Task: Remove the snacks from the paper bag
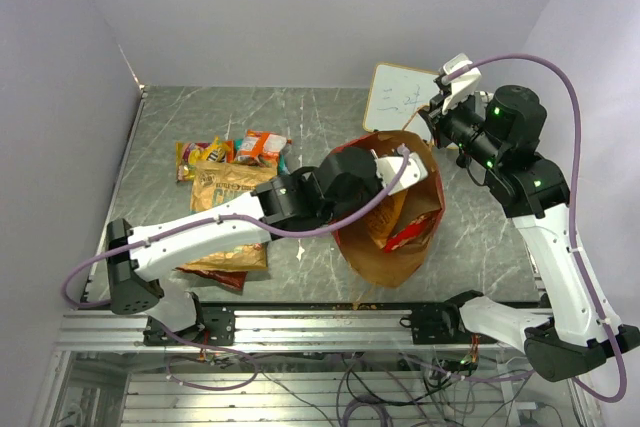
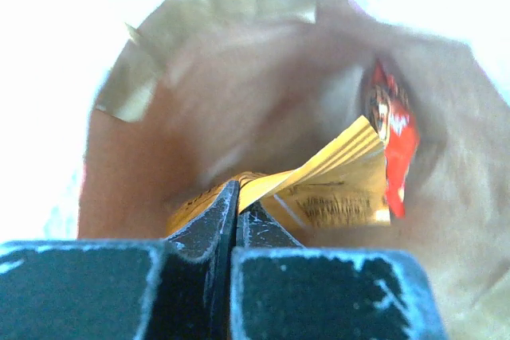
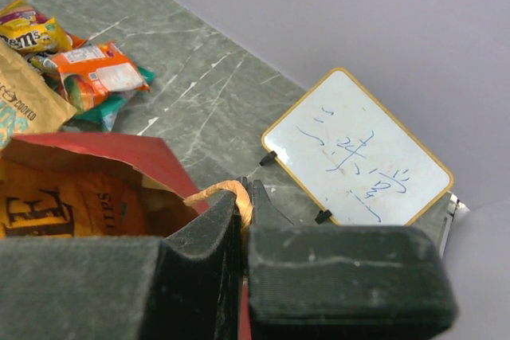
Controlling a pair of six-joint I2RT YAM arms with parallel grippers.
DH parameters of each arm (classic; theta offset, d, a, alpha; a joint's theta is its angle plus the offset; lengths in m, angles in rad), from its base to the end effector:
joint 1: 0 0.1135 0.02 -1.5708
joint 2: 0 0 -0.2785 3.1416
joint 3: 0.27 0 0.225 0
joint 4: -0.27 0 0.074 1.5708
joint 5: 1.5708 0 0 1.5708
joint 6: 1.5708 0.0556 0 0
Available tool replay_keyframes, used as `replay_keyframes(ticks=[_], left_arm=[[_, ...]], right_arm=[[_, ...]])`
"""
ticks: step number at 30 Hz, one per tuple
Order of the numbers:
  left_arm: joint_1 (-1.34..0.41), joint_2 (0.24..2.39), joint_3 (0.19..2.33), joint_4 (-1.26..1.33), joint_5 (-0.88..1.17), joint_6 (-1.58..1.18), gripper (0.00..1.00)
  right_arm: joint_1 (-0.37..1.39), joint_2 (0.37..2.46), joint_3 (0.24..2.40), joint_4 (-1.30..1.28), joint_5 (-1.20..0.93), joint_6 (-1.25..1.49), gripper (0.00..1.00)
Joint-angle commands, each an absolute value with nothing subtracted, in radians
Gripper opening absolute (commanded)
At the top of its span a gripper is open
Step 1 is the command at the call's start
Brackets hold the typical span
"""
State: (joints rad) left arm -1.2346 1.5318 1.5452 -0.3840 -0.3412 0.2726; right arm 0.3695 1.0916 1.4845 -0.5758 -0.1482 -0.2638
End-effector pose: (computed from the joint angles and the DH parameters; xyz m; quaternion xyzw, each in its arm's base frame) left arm 0.1307 -0.3176 0.4089 0.4866 0.6587 -0.1333 0.5582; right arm 0.1796 0.0784 0.4756 -0.2837 0.7138 0.0905 0.6339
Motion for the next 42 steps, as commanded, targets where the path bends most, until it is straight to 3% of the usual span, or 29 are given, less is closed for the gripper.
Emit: replay_keyframes(ticks=[1, 15, 26, 34, 42], left_arm=[[-1.239, 1.443, 1.656, -0.339, -0.379, 0.204, 0.07], [-1.239, 1.423, 1.923, -0.264, -0.363, 0.136, 0.07], [-1.240, 1.254, 1.904, -0.205, -0.657, 0.224, 0.07], [-1.239, 1.141, 1.810, -0.450, -0.947, 0.219, 0.07], [-1.238, 1.089, 1.640, -0.834, -1.135, -0.025, 0.07]], right_arm=[[0.370, 1.075, 1.466, -0.529, -0.126, -0.270, 0.00], [0.370, 1.080, 1.453, -0.525, -0.148, -0.245, 0.00], [0.370, 1.105, 1.439, -0.492, -0.165, -0.268, 0.00], [0.370, 1.129, 1.433, -0.476, -0.181, -0.301, 0.00], [0.370, 1.142, 1.425, -0.471, -0.196, -0.305, 0.00]])
